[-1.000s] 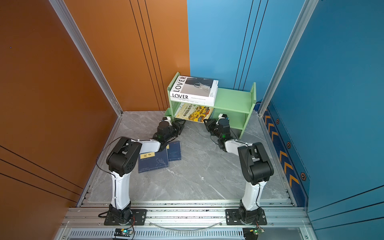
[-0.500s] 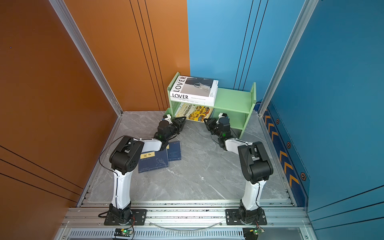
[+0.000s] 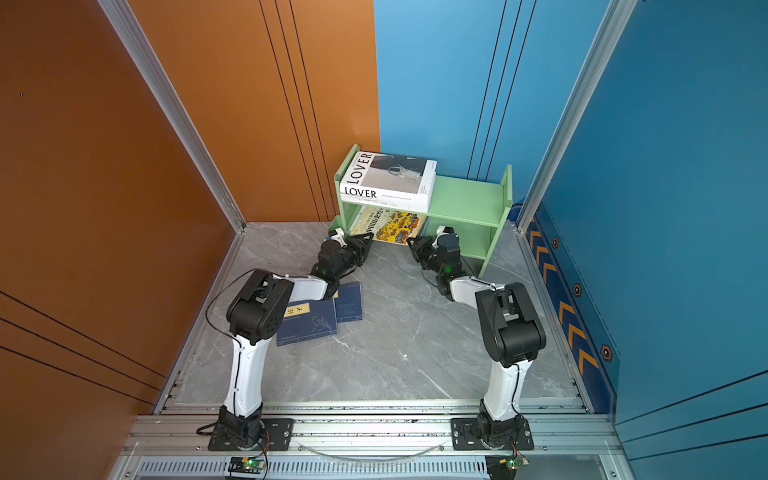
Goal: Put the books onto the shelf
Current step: 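Push the yellow book deeper into the lower tier with both grippers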
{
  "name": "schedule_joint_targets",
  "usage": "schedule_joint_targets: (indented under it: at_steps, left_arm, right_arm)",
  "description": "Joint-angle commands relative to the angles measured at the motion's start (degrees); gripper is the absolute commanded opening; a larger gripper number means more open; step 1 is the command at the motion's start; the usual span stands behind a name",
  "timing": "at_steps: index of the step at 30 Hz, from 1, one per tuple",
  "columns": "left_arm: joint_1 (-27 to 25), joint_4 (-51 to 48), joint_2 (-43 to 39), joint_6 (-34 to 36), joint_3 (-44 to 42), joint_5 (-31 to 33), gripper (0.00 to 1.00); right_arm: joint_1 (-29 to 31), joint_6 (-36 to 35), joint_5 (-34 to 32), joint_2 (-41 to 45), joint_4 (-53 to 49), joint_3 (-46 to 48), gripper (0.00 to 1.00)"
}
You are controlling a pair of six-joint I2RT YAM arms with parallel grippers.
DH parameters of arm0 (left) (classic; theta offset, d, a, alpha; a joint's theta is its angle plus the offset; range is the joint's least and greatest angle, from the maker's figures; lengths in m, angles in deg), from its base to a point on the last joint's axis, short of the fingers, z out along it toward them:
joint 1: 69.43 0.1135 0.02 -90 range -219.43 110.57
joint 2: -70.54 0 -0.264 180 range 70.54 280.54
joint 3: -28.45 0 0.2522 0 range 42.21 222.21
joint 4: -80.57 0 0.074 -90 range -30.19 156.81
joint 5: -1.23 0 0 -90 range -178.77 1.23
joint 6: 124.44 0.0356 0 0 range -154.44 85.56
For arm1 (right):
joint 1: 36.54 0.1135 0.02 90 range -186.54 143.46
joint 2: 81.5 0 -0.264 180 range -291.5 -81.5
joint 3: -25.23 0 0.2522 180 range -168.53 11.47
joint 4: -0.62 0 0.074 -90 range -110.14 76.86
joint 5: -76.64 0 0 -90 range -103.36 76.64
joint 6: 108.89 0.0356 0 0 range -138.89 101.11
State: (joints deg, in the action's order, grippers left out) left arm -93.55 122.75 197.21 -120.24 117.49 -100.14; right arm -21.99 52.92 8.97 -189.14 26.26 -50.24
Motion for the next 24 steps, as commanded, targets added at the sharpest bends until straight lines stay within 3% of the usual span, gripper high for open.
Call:
schedule_joint_targets:
  at_steps: [1, 5, 11, 13, 16, 18, 24]
  left_arm:
    - [-0.3, 1.0, 0.9, -0.4, 2.1, 0.5, 0.19]
    - [-0.2, 1.0, 1.0, -0.5, 2.2, 1.0, 0.15]
    - [-0.5, 1.0, 0.9, -0.2, 2.9, 1.0, 0.00]
    - [-0.5, 1.1, 0.7, 0.2, 3.0, 1.6, 0.00]
    - [-0.6, 1.4, 0.7, 0.3, 3.6, 2.5, 0.00]
    - [-0.6, 1.8, 0.9, 0.2, 4.0, 3.3, 0.00]
    - [-0.6, 1.4, 1.4, 0.3, 5.7, 4.4, 0.00]
  right_arm:
    - [-0.4, -0.2, 0.9, -1.0, 0.9, -2.0, 0.04]
    - [-0.6, 0.2, 1.4, -1.4, 1.3, -2.4, 0.04]
    - [-0.6, 1.0, 1.4, -1.5, 1.5, -2.9, 0.07]
    - [-0.7, 1.4, 1.4, -1.4, 1.4, -3.0, 0.15]
    - [-1.1, 1.7, 0.9, -0.6, -0.2, -2.9, 0.41]
    - [-1.5, 1.4, 0.6, 0.5, -1.9, -2.3, 0.52]
    - [-3.3, -0.9, -1.6, 5.7, -5.0, 1.7, 0.57]
